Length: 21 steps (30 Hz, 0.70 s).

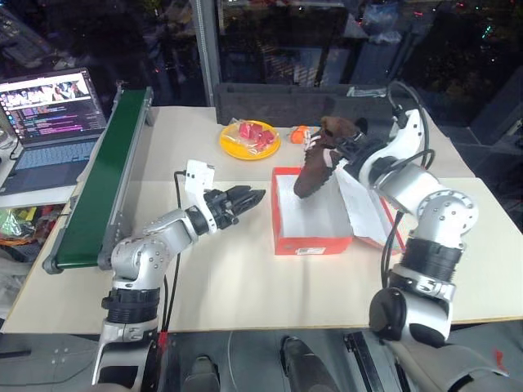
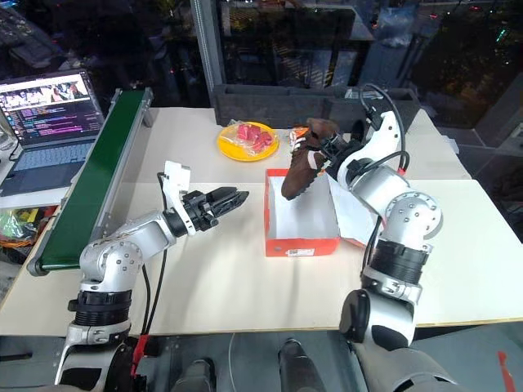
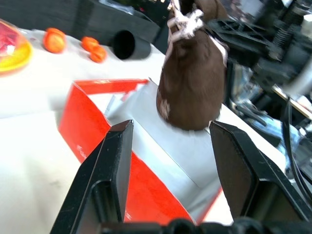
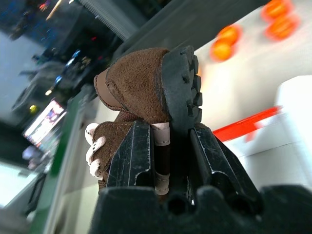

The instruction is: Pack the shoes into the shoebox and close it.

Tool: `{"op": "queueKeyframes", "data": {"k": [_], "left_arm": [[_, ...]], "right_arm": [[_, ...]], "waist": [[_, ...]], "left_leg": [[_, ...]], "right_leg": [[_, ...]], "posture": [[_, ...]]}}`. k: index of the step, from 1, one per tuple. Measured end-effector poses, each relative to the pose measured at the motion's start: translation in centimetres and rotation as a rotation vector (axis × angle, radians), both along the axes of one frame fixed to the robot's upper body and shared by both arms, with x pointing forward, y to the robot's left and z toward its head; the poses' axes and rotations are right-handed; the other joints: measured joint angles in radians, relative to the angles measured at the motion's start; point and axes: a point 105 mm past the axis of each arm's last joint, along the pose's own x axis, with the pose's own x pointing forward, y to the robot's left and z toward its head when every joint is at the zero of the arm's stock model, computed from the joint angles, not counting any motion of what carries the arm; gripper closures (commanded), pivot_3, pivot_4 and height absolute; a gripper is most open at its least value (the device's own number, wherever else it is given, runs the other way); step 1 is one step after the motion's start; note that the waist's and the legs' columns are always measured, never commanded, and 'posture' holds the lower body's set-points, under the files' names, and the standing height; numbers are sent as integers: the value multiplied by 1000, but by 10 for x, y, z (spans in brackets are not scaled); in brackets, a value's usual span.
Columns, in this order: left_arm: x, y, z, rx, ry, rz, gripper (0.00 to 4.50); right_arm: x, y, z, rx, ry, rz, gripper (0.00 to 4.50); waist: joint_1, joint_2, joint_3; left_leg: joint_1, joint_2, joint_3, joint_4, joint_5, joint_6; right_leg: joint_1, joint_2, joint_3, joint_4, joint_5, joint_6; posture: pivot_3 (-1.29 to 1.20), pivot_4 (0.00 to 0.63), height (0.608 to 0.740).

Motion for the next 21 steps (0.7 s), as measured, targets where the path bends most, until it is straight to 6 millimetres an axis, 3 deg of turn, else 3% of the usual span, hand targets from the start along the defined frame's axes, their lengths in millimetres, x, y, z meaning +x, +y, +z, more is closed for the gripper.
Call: {"op": "queueKeyframes", "data": {"k": [8,13,16,18,21], "left_arm": [[-16,-4,-11,91,-19,-56,1872],[-25,13,-40,329,-62,-91,1872],[-25,17,-44,380,-100,-99,1872],[-26,17,-43,389,-121,-110,1821],[-26,19,-47,456,-164,-123,1821]], "right_arm": [[0,-2,-39,-74,130,61,3927],[2,-1,-44,-74,132,72,3927],[3,-1,-46,-79,134,72,3927],[3,2,-47,-76,132,78,2979],[3,4,-49,-57,138,82,1996]], "waist": [[-2,0,0],[-1,0,0],[2,0,0],[2,0,0],[1,0,0]], "left_leg": [[0,0,0,-3,0,0],[0,0,0,-2,0,0],[0,0,0,-1,0,0],[0,0,0,-1,0,0],[1,0,0,-1,0,0]], "right_leg": [[0,0,0,0,2,5],[0,0,0,0,1,3],[0,0,0,0,0,2],[0,0,0,0,0,2],[0,0,0,0,1,3]], "posture": [[0,150,707],[0,150,707],[0,150,707],[0,150,707],[0,150,707]]}}
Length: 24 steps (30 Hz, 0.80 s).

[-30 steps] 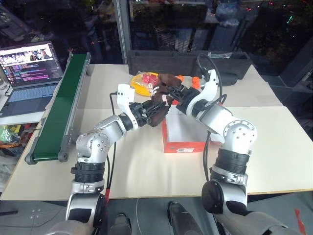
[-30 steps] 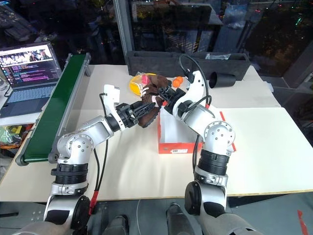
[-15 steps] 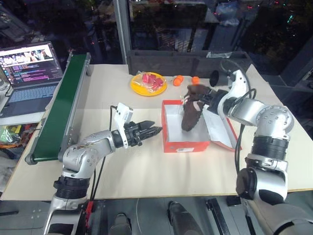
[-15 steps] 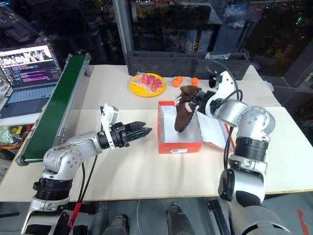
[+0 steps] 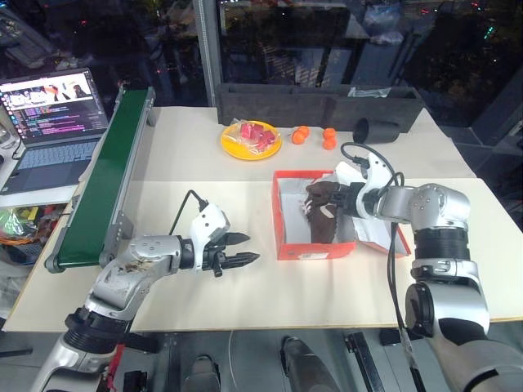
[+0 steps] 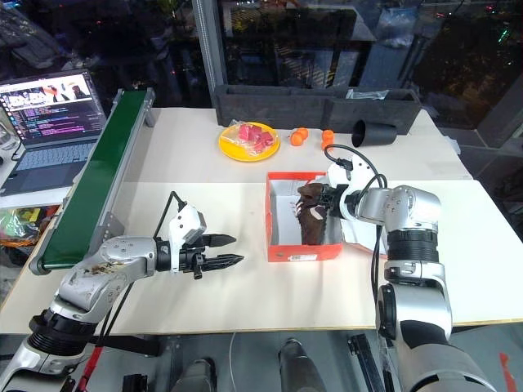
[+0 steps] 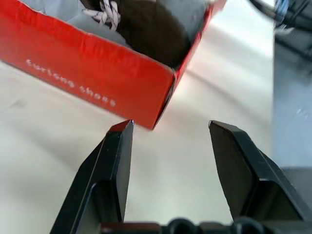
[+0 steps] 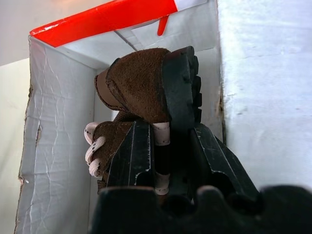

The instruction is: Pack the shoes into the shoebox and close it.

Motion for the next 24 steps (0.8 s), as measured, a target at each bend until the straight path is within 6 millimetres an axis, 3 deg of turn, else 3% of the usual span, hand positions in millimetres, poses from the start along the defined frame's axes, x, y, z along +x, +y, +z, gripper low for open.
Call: {"op": "queueKeyframes", "data": {"k": [6,15,20,24], "left_arm": [[1,0,-4,17,-35,-14,1821],[4,0,-7,18,-44,-8,1821],[12,4,-5,-15,-60,46,1821],[42,27,2,-45,-131,239,1821]], "right_arm": [[0,4,-6,20,19,-3,42],[1,9,1,-8,-5,-3,42],[2,16,33,-59,-129,10,42],[-1,22,57,-106,-231,18,42]], "waist": [[0,0,0],[-4,0,0],[-3,1,1],[-2,2,1]], "left_leg": [[0,0,0,0,0,0],[0,0,0,0,0,0],[0,0,0,0,0,0],[0,0,0,1,0,0]], "right_leg": [[0,0,0,0,1,2],[0,0,0,1,1,2],[0,0,0,1,1,2],[0,0,0,2,1,2]], "posture": [[0,150,707],[0,150,707],[0,150,707],[0,150,707]]}}
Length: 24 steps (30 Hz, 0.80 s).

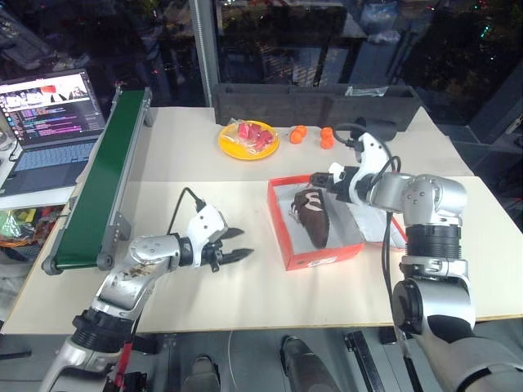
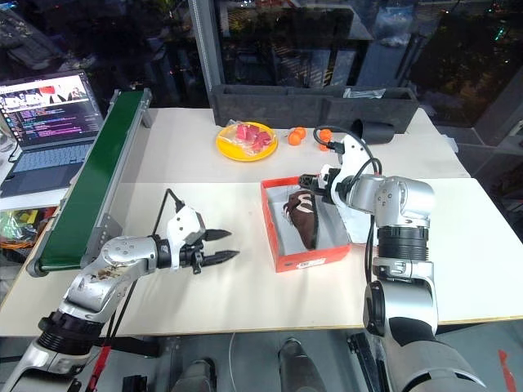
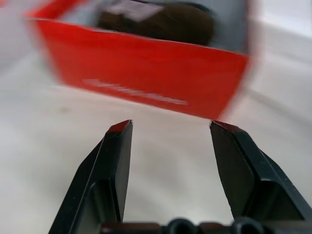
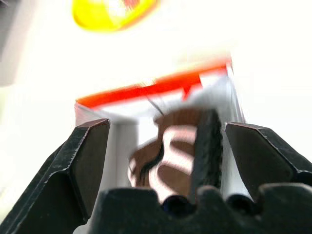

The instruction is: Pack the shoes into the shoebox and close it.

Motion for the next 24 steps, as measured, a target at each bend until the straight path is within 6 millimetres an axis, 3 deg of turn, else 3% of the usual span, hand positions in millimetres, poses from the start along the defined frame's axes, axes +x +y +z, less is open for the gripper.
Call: {"op": "queueKeyframes", "data": {"k": [4,6,9,11,13,14,17,19,24], "left_arm": [[38,41,26,-8,-162,295,1821],[60,80,41,-20,-240,551,1821],[67,121,54,-54,-292,789,1821],[68,139,52,-80,-268,899,1821],[66,153,45,-87,-229,966,1327],[66,160,36,-84,-188,999,1153],[63,177,20,-86,-115,1062,56],[60,186,15,-79,-89,1086,56],[61,188,13,-75,-81,1088,56]], "right_arm": [[-5,8,18,-49,-85,24,42],[-11,21,34,-49,-191,82,42],[-37,52,57,-64,-408,272,42],[-66,78,59,-60,-508,447,42],[-82,92,48,-54,-517,546,0],[-89,96,35,-67,-502,589,0],[-96,97,-2,-143,-441,647,0],[-100,98,-19,-167,-426,667,0],[-106,99,-29,-213,-478,713,0]], "waist": [[1,0,0],[-2,1,0],[-3,1,0],[2,0,0],[4,0,0],[6,0,0],[12,0,0],[14,0,0],[18,-1,0]], "left_leg": [[0,0,0,0,0,0],[0,0,0,0,0,0],[0,0,0,-2,0,0],[0,0,-1,-3,0,0],[0,0,-1,-3,0,0],[-1,0,-1,-2,0,0],[0,0,-1,0,1,-1],[0,0,-1,0,1,-2],[1,0,-1,-1,2,-4]], "right_leg": [[0,0,0,0,0,0],[0,0,0,0,1,1],[0,0,0,0,-1,2],[0,0,0,0,-1,1],[0,0,-1,0,-1,1],[0,0,-1,0,-1,1],[0,0,-1,1,-1,1],[0,0,-1,2,0,1],[0,0,-1,2,0,1]], "posture": [[0,150,707],[0,150,707],[0,150,707],[0,150,707],[0,150,707],[0,150,707],[0,150,707],[0,150,707],[0,150,707]]}}
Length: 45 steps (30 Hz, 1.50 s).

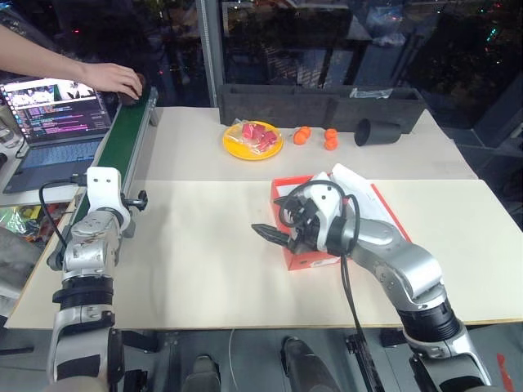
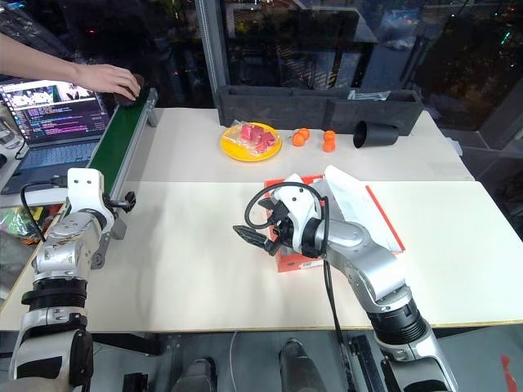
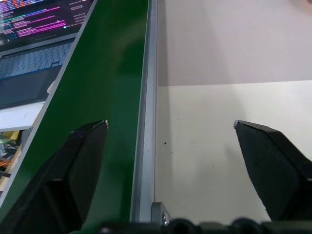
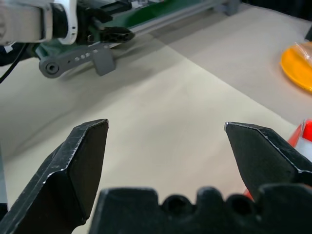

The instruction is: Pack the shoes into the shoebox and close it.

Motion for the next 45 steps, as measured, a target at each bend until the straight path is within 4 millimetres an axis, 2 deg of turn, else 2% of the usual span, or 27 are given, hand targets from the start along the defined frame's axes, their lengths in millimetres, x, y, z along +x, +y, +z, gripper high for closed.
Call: {"op": "queueKeyframes", "data": {"k": [3,15,40,43,45], "left_arm": [[-1,3,-4,3,17,7,56],[-1,9,-11,14,83,29,56],[1,16,1,79,68,56,56],[2,17,7,95,39,70,56],[3,20,18,120,-20,97,56]], "right_arm": [[-3,0,-7,-18,-6,16,0],[2,4,-4,26,-9,-47,0],[13,0,-14,24,32,-150,0],[14,0,-14,28,33,-157,0],[15,0,-14,32,34,-165,0]], "waist": [[1,0,0],[11,0,0],[11,0,0],[12,0,0],[12,-1,0]], "left_leg": [[0,0,0,-1,0,0],[0,0,0,0,0,-1],[0,0,0,0,0,-1],[0,0,0,0,0,-1],[0,0,0,0,0,-1]], "right_leg": [[0,0,0,0,0,0],[0,0,0,0,0,0],[0,0,0,0,0,0],[0,0,0,0,0,0],[0,0,0,0,0,0]], "posture": [[0,150,707],[0,150,707],[0,150,707],[0,150,707],[0,150,707]]}}
